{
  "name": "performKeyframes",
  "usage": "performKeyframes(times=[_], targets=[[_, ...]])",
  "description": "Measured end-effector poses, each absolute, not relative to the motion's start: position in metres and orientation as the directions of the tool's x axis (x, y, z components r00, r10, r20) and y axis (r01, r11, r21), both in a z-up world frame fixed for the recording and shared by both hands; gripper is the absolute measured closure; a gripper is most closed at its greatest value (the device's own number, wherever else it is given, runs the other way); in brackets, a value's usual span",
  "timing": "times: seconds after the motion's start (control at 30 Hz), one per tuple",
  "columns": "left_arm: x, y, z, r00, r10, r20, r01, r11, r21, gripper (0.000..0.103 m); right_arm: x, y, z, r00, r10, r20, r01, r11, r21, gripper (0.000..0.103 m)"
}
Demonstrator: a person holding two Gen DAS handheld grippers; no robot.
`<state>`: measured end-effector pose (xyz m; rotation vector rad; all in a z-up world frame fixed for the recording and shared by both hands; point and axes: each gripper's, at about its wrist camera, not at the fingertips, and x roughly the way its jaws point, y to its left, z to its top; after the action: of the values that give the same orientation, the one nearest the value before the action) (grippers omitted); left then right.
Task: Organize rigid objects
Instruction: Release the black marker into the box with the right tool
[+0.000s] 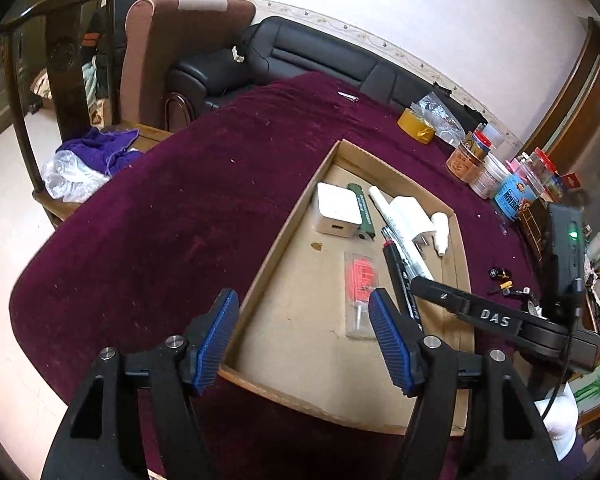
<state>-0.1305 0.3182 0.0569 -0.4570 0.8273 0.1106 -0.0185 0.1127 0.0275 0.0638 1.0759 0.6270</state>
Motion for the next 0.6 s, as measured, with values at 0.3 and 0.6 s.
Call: performKeyframes(times=[0.3, 0.6], targets=[[-0.140, 0.284, 0.072, 0.702, -0.037, -0.711, -0.219, 0.939, -0.265, 0.041, -0.043, 0.059, 0.057, 0.461, 0.502, -0.731, -0.411, 0.852, 0.326, 0.057], [-0.140, 0.246, 0.077, 0.697, -0.015, -0.716, -0.169, 0.968, -0.185, 0.041, -0.057, 0.023, 0.063, 0.643, 0.282, -0.712, -0.351, 0.935, 0.054, 0.056]])
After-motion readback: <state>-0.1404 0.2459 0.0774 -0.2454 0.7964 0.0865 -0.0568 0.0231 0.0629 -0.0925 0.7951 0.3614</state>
